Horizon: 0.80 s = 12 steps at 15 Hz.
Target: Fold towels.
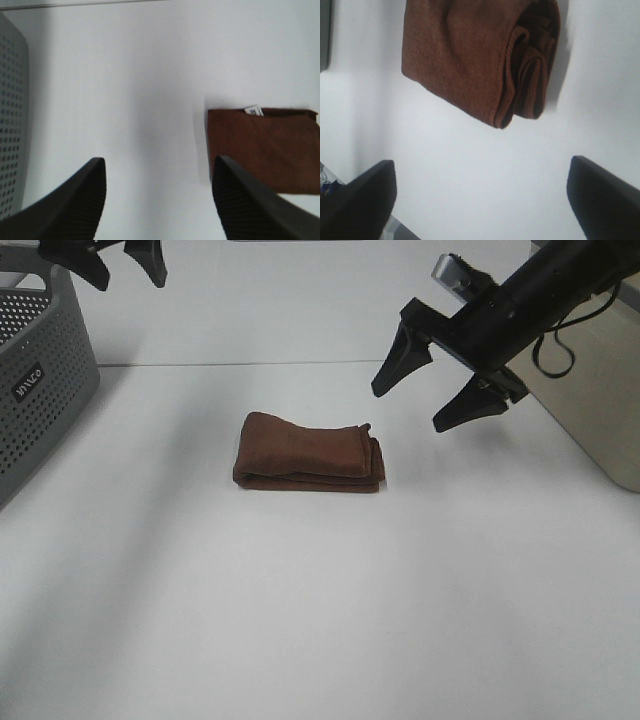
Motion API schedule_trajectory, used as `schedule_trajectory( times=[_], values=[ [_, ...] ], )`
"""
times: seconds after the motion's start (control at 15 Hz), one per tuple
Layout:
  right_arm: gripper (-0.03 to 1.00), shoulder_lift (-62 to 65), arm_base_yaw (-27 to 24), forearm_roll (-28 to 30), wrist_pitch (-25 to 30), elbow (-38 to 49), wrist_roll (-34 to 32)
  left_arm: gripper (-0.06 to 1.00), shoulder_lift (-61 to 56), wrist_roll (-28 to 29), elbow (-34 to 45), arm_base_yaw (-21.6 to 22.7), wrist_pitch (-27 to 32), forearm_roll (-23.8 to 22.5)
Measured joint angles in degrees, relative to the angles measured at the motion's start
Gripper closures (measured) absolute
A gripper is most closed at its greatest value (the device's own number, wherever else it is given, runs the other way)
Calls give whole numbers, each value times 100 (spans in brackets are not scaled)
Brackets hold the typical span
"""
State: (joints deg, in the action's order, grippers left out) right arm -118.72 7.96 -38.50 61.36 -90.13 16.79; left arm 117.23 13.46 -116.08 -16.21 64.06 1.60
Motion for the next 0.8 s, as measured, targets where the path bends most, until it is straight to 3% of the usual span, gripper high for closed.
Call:
schedule_trajectory(
  times=[0.13, 0.4, 0.8],
  values=[
    [10, 516, 0, 682, 338, 0, -395, 35, -321, -229, 0, -34, 487, -52],
    [10, 1570, 0, 1707, 762, 0, -865, 35, -1387, -544, 390, -115, 544, -115],
    [10, 3352, 0, 2320, 785, 539, -1129, 35, -3822, -647, 2871, -115, 550, -286]
  ],
)
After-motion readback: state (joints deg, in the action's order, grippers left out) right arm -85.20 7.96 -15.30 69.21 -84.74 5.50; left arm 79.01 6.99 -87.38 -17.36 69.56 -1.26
